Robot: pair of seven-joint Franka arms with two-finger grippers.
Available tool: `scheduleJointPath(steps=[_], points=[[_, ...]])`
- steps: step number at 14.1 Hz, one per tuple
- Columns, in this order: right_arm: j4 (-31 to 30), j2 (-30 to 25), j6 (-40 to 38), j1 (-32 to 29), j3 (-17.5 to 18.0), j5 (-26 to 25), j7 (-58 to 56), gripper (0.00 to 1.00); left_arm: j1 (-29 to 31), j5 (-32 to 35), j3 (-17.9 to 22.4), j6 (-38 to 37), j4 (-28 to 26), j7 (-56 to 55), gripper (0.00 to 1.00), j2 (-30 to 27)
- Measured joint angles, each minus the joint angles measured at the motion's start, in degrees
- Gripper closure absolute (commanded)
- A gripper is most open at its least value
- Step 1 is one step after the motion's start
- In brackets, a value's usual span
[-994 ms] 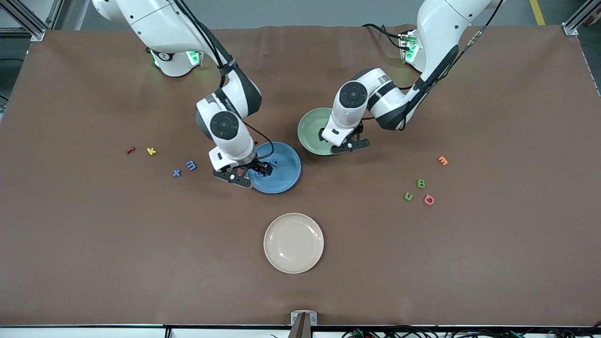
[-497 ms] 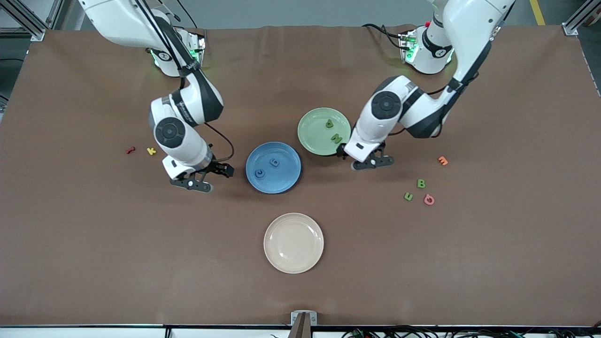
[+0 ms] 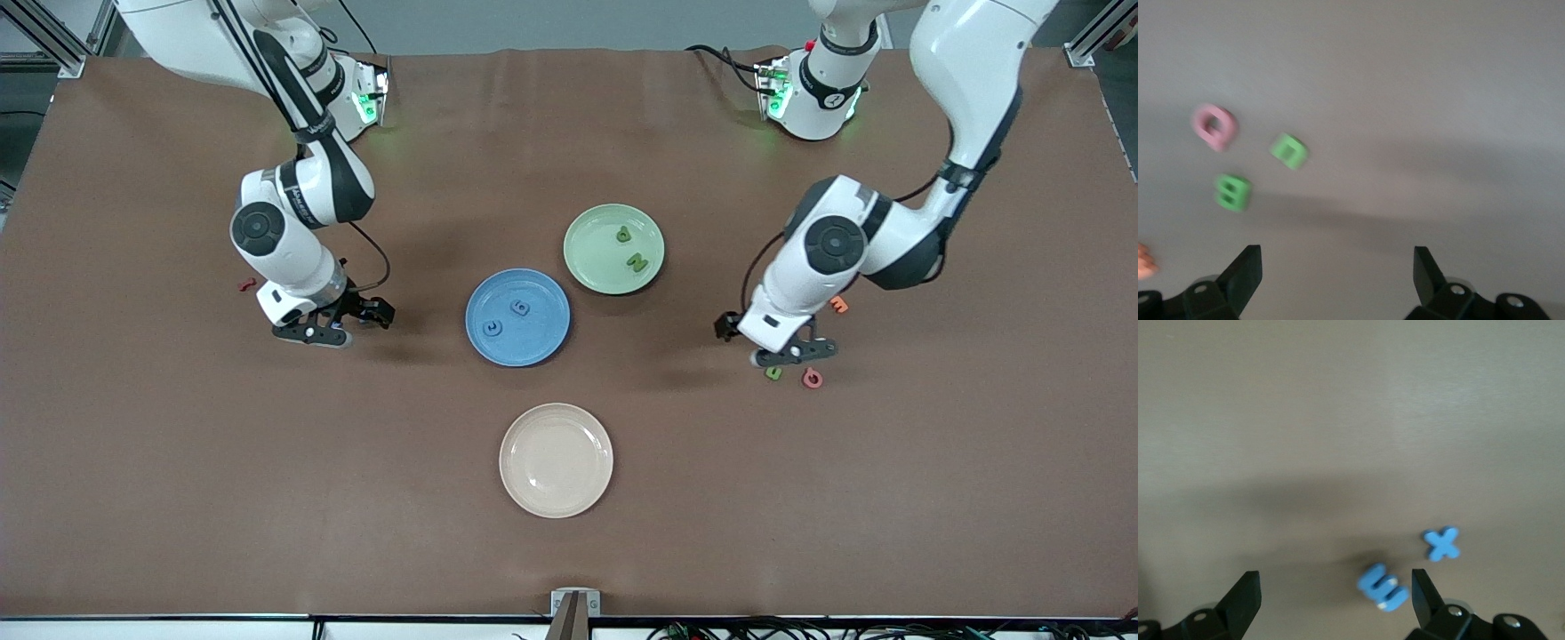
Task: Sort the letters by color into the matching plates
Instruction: 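Grasp the blue E with the right gripper while the left gripper grasps green B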
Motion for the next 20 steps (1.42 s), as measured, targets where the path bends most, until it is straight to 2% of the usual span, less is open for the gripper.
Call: scheduleJointPath(steps=[1, 2, 5, 14, 20], points=[[-1.0, 0.0, 0.9, -1.0, 0.0, 0.0, -1.6, 0.0, 1.4, 1.4, 0.0, 0.0, 0.2, 1.0, 0.0, 0.2], [-1.6, 0.0, 1.3, -1.9, 0.0, 0.0, -3.0, 0.07, 2.6, 3.0, 0.1, -0.1, 0.5, 1.7, 0.0, 0.6], [-2.5, 0.0, 2.7, -4.0, 0.0, 0.0, -6.2, 0.42, 5.6, 7.1, 0.1, -0.1, 1.1, 3.0, 0.0, 2.9], [-4.1, 0.0, 4.6, -3.4, 1.0, 0.0, -6.7, 0.43, 7.6, 7.6, 0.1, -0.1, 1.8, 5.6, 0.05, 8.4], [-5.1, 1.2, 4.9, -0.3, 1.1, 0.0, -6.1, 0.42, 8.7, 7.6, 0.1, 0.7, 0.0, 5.7, 0.21, 8.8]])
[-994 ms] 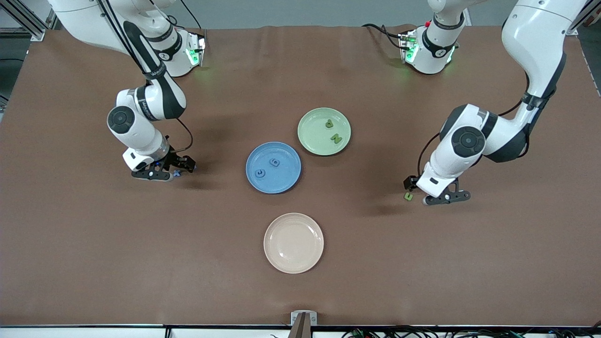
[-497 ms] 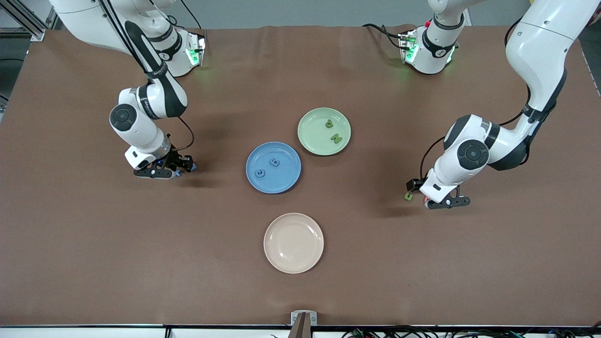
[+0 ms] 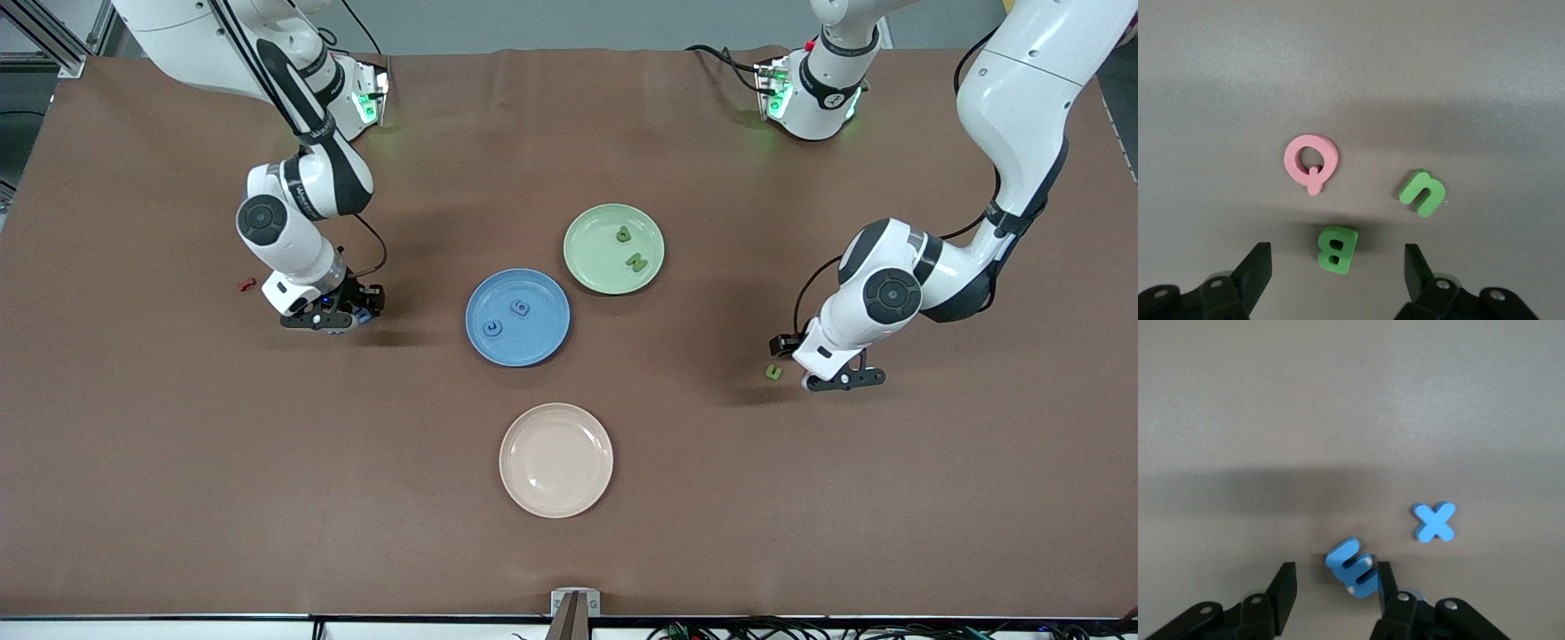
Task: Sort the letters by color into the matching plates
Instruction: 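Grasp the blue E with the right gripper while the left gripper grasps green B, then drop the blue E on the blue plate while the left gripper drops B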
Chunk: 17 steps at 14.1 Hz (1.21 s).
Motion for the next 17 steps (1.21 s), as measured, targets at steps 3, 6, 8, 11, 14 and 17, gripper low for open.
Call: scheduleJointPath(steps=[3, 6, 8, 11, 14, 17], points=[[0.0, 0.7, 0.1, 0.1, -0.1, 0.0, 0.0, 0.42, 0.3, 0.0, 0.0, 0.8, -0.5, 0.1, 0.27, 0.7], [0.0, 0.8, 0.3, 0.1, -0.1, 0.0, 0.0, 0.42, 0.4, 0.1, 0.0, 1.7, -0.7, 0.1, 0.35, 1.5], [0.0, 0.8, 0.3, 0.1, -0.1, 0.0, 0.0, 0.42, 0.4, 0.9, 0.0, 2.0, -0.7, 0.1, 0.4, 2.1], [0.0, 0.8, 0.3, 0.1, -0.1, 0.0, 0.0, 0.42, 0.6, 1.3, 0.0, 2.2, -0.7, 0.1, 0.44, 2.5], [0.0, 0.8, 0.3, 0.1, -0.2, 0.0, 0.0, 0.42, 1.0, 1.5, -0.2, 2.3, -0.7, 0.1, 0.54, 2.5], [0.0, 0.8, 0.3, 0.0, -0.3, -0.4, -0.1, 0.42, 1.1, 1.7, -0.3, 2.4, -0.7, 0.1, 0.67, 2.5]])
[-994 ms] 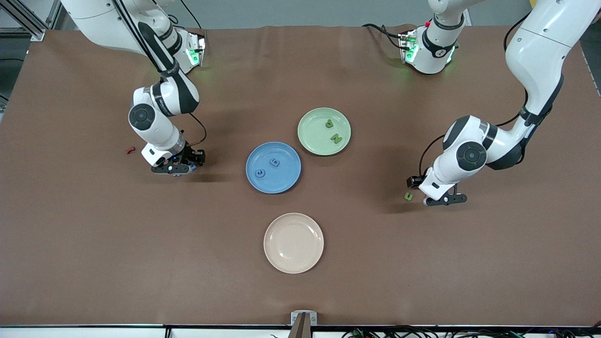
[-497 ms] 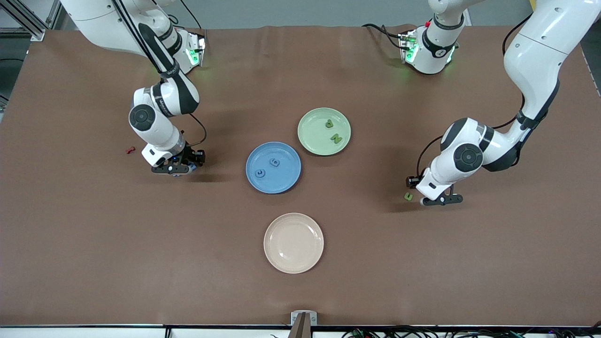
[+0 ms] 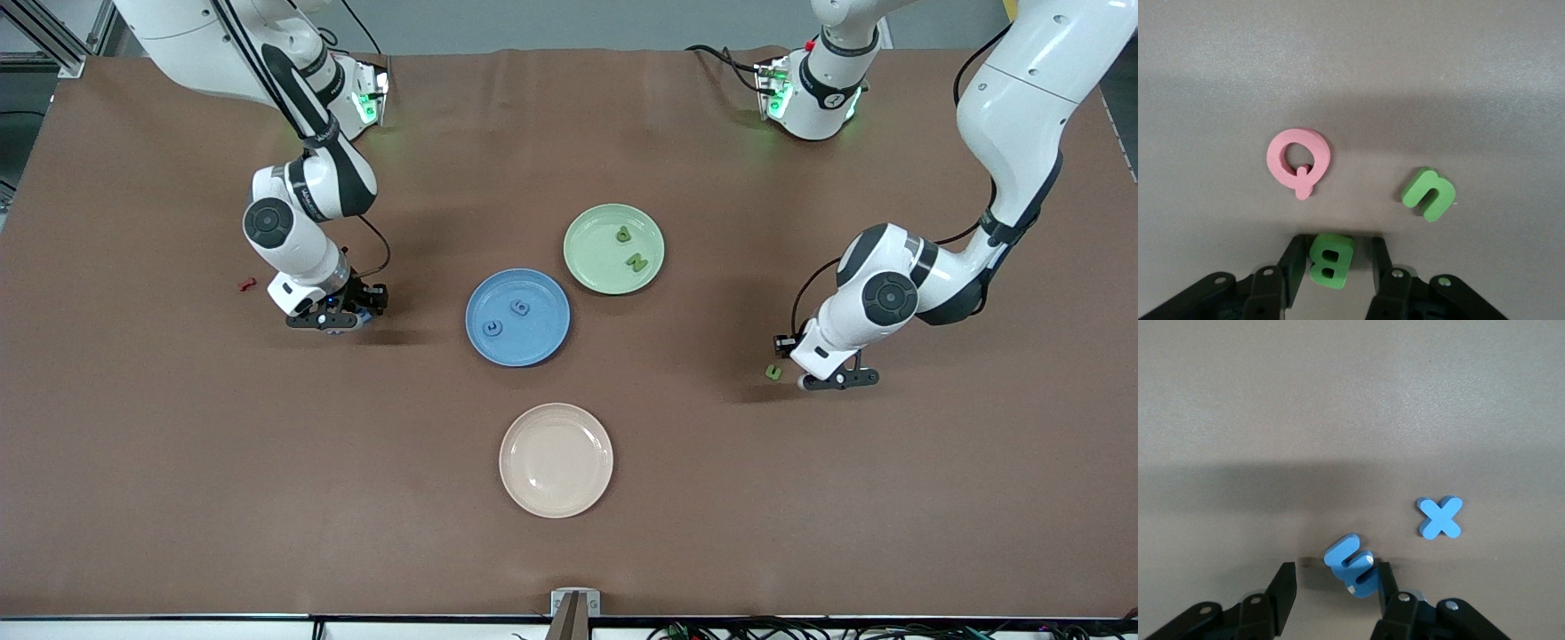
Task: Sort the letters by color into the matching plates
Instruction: 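Drop the blue E on the blue plate while the left gripper drops B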
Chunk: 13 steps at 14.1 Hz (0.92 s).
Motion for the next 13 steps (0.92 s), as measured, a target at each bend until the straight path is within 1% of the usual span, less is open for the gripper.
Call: scheduleJointPath(steps=[2, 4, 11, 13], points=[[0.0, 0.0, 0.0, -0.3, -0.2, -1.0, 0.0, 0.42, 0.0, 0.0, -0.2, 0.1, 0.0, 0.0, 0.73, 0.0], [0.0, 0.1, 0.0, -0.8, -0.5, -2.0, 0.0, 0.42, 0.1, 0.1, -0.3, 0.1, 0.0, 0.0, 0.77, -0.1], [0.0, 0.1, 0.0, -1.2, -0.6, -2.1, -0.2, 0.42, 0.2, 0.1, -0.6, 0.1, 0.2, 0.0, 0.78, -0.1], [0.0, 0.1, 0.0, -1.2, -0.5, -2.1, -0.2, 0.42, 0.4, 0.1, -2.6, -0.7, 0.8, -1.4, 0.78, -0.3]])
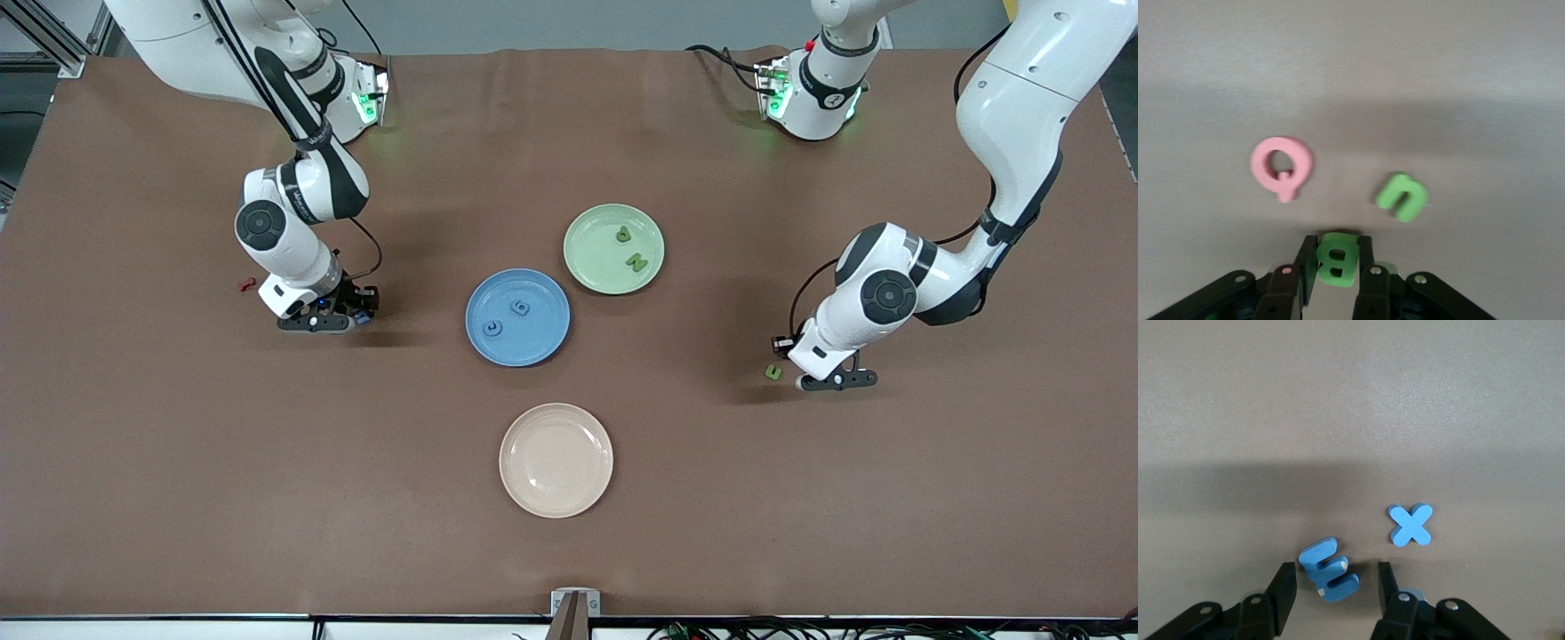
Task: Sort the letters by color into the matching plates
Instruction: 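Drop the blue E on the blue plate while the left gripper drops B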
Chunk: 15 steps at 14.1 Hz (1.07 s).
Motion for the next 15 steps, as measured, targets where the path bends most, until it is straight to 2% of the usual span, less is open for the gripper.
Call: scheduleJointPath(steps=[6, 8, 9, 10, 12, 13, 15], points=[[0.1, 0.8, 0.4, 0.0, 0.1, 0.0, 0.0, 0.42, -0.9, 0.0, -12.0, -9.4, 2.7, -13.2, 0.78, -1.3], [0.2, 1.1, 0.6, 0.0, 0.1, 0.0, -0.1, 0.43, -3.3, 0.0, -13.9, -10.4, 2.9, -18.7, 0.78, -1.3], [0.3, 1.1, 0.6, 0.0, 0.1, -0.1, -0.1, 0.5, -5.2, 0.0, -14.2, -10.5, 2.9, -22.1, 0.78, -1.3], [0.3, 1.1, 0.6, 0.0, 0.1, -0.1, -0.1, 0.62, -7.6, 0.0, -14.3, -10.5, 2.9, -25.6, 0.78, -1.3], [0.4, 1.0, 0.6, 0.0, 0.1, -0.1, -0.1, 0.92, -13.1, 0.0, -14.5, -10.5, 2.9, -31.5, 0.78, -1.3], [0.5, 1.0, 0.6, 0.0, 0.1, -0.1, -0.1, 1.0, -15.9, -0.2, -14.6, -10.5, 3.1, -34.3, 0.78, -1.3], [0.6, 0.9, 0.5, 0.0, 0.1, -0.1, -0.1, 1.0, -20.9, -0.5, -14.6, -10.5, 3.5, -39.1, 0.78, -1.3]])
